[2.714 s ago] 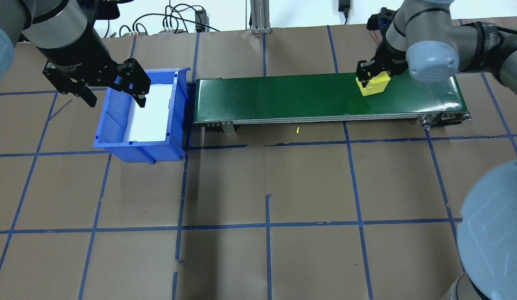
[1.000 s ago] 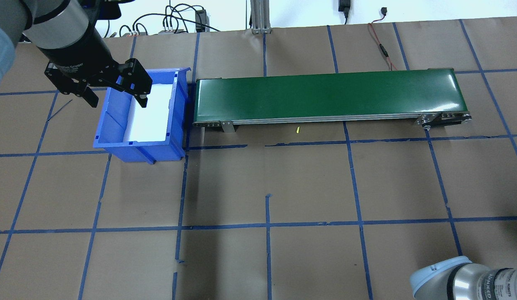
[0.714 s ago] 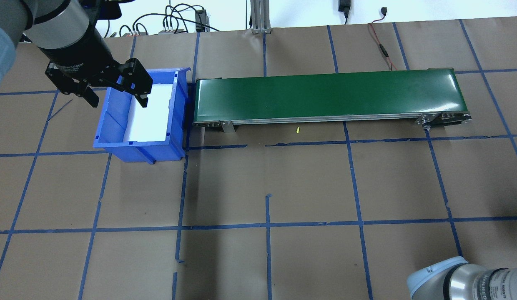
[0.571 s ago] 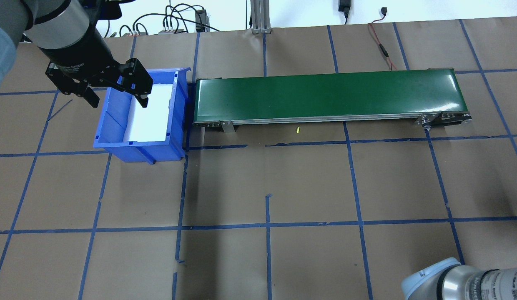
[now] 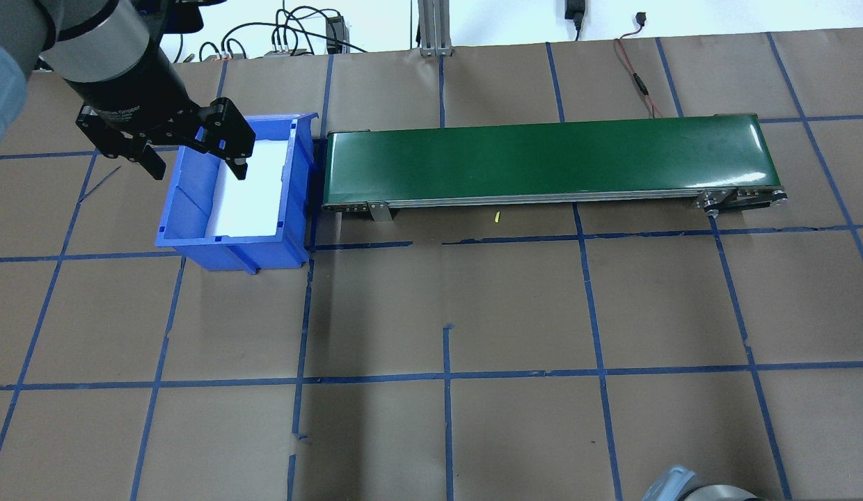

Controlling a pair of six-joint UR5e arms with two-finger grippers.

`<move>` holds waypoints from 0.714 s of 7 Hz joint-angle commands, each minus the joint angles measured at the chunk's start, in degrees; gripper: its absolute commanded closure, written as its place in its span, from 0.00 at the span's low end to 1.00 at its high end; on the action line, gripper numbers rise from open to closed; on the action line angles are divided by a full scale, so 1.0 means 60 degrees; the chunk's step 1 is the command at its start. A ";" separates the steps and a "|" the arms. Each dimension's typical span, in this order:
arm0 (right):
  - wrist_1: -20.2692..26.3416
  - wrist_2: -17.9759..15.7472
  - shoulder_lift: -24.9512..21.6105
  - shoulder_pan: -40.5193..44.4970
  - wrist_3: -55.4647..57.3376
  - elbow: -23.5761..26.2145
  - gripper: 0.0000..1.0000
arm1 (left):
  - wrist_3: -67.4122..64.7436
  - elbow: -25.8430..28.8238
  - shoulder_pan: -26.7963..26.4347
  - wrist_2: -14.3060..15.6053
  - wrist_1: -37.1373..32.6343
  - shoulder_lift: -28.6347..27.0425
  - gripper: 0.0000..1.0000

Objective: Move block left to right into plate

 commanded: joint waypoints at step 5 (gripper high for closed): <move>0.1363 0.0518 -0.1024 0.5636 0.7714 -0.1446 0.00 | -0.0103 0.0030 0.0043 0.0045 -0.0088 0.0015 0.00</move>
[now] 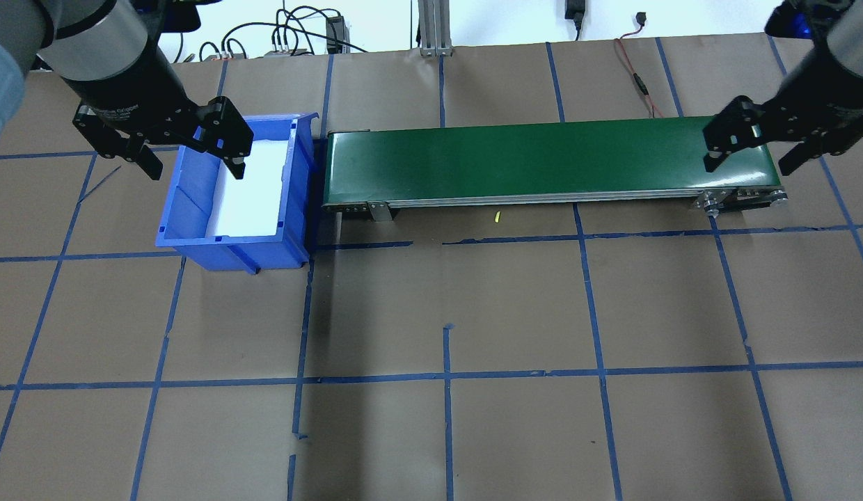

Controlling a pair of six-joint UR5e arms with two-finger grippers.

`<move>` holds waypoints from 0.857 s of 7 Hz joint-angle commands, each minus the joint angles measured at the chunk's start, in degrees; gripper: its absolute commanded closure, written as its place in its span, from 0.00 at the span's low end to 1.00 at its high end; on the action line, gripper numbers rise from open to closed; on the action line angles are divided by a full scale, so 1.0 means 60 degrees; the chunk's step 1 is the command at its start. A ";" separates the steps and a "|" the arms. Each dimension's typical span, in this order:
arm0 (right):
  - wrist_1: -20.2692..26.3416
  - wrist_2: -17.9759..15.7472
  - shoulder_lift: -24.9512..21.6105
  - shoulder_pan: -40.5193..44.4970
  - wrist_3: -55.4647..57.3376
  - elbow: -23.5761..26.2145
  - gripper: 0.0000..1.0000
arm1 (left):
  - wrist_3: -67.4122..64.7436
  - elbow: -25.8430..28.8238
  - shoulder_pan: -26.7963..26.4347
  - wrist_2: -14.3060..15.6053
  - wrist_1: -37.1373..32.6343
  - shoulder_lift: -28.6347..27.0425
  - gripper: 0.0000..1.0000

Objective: Move block left to right into plate

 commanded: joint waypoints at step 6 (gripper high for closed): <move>-0.1096 -0.0289 0.0060 0.2779 0.2964 0.0248 0.00 | 0.0161 -0.0001 0.0327 -0.0129 -0.0015 0.0011 0.00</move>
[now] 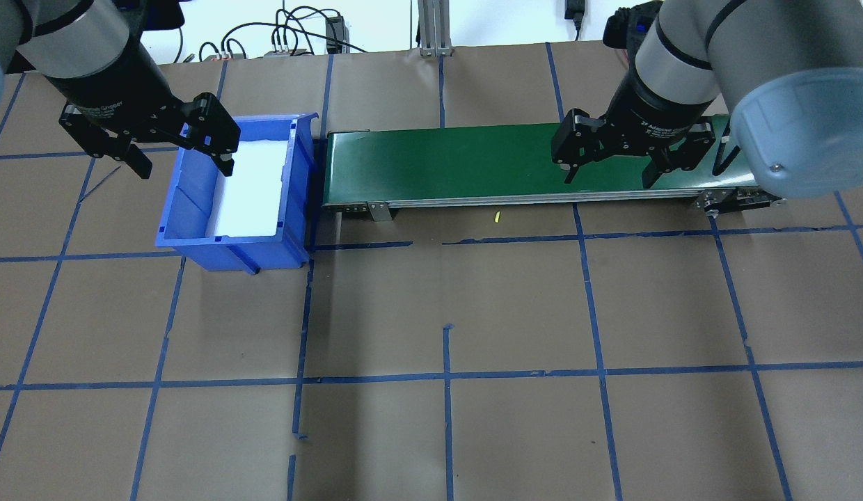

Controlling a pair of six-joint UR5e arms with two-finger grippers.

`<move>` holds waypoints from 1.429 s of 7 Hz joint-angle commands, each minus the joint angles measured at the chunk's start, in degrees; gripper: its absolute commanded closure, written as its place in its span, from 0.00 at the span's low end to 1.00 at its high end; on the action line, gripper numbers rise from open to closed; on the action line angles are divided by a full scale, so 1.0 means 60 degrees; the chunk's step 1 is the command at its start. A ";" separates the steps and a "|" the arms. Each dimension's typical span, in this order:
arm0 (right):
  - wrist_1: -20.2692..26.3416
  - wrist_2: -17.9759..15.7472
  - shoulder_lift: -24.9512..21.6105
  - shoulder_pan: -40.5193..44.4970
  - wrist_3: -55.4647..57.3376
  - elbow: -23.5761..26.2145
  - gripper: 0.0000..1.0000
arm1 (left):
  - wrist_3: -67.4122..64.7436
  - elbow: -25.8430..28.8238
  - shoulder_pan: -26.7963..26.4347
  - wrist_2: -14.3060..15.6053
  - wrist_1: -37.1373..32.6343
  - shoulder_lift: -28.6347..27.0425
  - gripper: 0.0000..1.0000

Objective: Move block left to right into plate

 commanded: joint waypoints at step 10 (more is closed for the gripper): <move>-0.0821 -0.1003 0.0084 -0.0225 -0.0185 0.0372 0.00 | 0.0018 -0.0139 -0.0079 -0.0039 0.0039 0.0015 0.00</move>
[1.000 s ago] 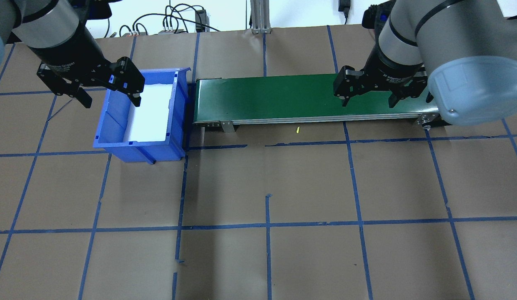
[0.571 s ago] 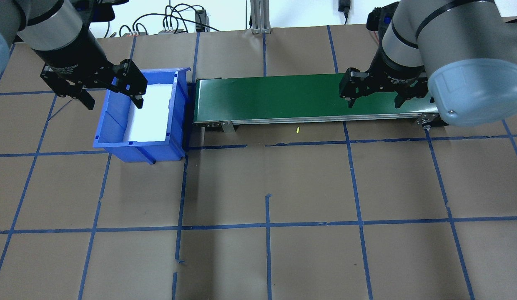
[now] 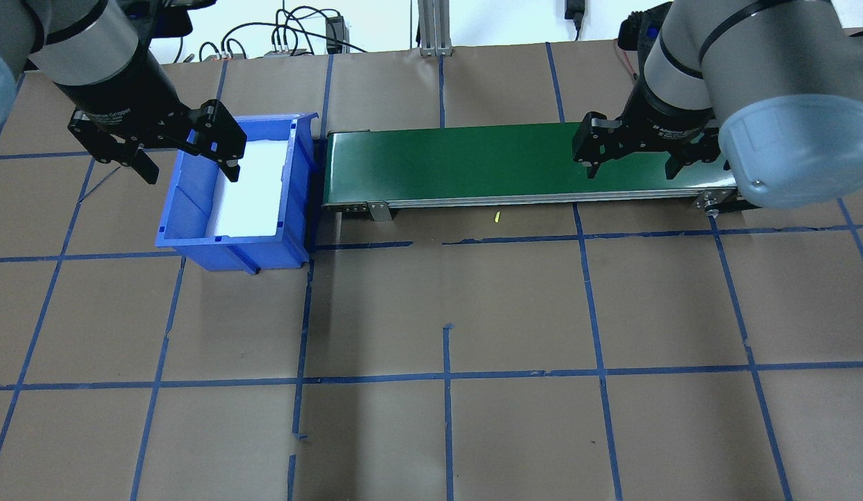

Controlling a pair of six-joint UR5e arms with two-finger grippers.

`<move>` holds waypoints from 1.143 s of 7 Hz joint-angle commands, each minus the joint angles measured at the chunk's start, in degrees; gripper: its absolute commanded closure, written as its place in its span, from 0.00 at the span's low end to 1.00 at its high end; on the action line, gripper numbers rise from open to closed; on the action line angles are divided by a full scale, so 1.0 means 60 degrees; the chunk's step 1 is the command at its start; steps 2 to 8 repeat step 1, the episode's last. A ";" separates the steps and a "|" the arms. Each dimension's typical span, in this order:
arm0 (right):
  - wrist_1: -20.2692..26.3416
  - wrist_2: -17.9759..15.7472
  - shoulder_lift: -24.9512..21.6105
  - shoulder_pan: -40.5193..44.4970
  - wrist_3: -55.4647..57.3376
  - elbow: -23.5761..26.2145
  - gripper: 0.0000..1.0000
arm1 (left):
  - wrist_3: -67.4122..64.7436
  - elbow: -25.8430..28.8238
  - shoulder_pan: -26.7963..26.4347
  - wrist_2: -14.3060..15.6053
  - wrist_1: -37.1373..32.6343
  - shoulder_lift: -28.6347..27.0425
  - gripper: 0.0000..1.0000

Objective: Move block left to right into plate

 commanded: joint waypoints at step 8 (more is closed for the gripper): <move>0.0012 -0.0018 0.0003 -0.0056 -0.0027 0.0002 0.00 | 0.0007 0.0000 0.0000 0.0000 -0.0002 0.0002 0.00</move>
